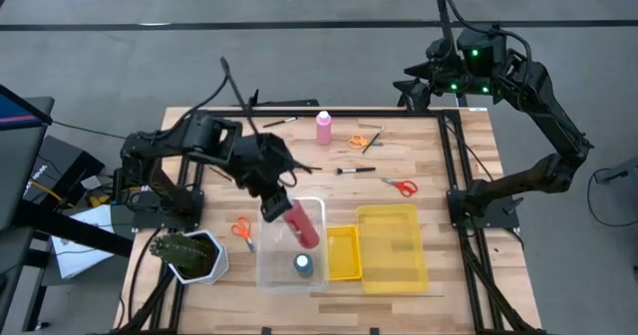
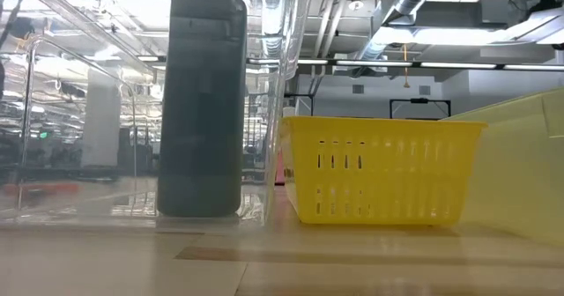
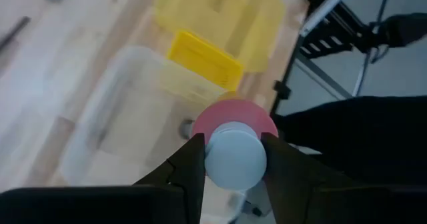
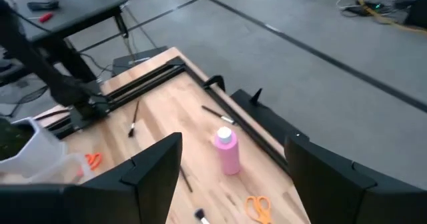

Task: Pick & Place Paint Supplies
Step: Put the red paint bottle into the transparent bin

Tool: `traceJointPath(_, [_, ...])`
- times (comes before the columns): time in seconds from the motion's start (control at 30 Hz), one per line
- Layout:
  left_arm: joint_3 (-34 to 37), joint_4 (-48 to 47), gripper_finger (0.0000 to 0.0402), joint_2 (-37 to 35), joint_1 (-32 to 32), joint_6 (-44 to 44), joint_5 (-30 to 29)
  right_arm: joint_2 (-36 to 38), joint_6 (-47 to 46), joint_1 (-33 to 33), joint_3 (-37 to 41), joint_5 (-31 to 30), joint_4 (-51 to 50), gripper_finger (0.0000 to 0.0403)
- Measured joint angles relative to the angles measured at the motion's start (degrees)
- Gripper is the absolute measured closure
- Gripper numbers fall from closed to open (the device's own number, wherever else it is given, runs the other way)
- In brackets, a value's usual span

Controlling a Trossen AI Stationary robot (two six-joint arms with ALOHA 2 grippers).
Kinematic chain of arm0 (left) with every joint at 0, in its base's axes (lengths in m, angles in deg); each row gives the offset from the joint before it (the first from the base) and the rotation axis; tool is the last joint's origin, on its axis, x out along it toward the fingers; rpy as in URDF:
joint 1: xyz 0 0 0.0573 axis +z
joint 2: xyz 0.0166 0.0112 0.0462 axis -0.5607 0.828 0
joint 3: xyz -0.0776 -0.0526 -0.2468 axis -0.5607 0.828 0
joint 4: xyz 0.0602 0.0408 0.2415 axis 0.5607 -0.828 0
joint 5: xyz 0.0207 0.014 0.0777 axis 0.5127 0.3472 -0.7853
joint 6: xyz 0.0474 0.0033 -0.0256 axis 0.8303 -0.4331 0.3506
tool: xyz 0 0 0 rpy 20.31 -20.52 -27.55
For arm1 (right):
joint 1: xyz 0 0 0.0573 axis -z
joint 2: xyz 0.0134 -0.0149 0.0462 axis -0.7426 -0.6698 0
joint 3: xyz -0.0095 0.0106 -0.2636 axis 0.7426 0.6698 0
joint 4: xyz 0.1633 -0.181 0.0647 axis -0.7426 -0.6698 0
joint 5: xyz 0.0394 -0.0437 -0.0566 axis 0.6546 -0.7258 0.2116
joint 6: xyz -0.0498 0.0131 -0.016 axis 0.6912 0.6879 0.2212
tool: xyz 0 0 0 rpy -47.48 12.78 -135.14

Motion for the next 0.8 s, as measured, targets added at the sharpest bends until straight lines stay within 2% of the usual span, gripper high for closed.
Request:
traceJointPath(0.43, [-0.70, 0.90, 0.0287, -0.66, -11.77, -9.13, 0.53, 0.00, -4.54, -0.63, 0.00, 1.07, -3.23, 0.0143])
traceJointPath(0.53, [-0.85, 3.43, 0.0287, -0.74, -14.40, -10.75, -2.58, 0.00, -5.34, -0.65, 0.00, 1.72, -4.23, 0.0143])
traceJointPath(0.67, [-0.85, -0.08, 0.0287, -0.72, -16.85, -11.32, -7.44, 0.00, -5.73, -1.40, 0.00, 1.69, -4.19, 0.0143])
traceJointPath(0.8, [-0.88, -2.41, 0.0287, 0.34, -17.40, -11.57, -8.50, 0.00, -6.06, -1.72, 0.00, 1.73, -3.97, 0.0143])
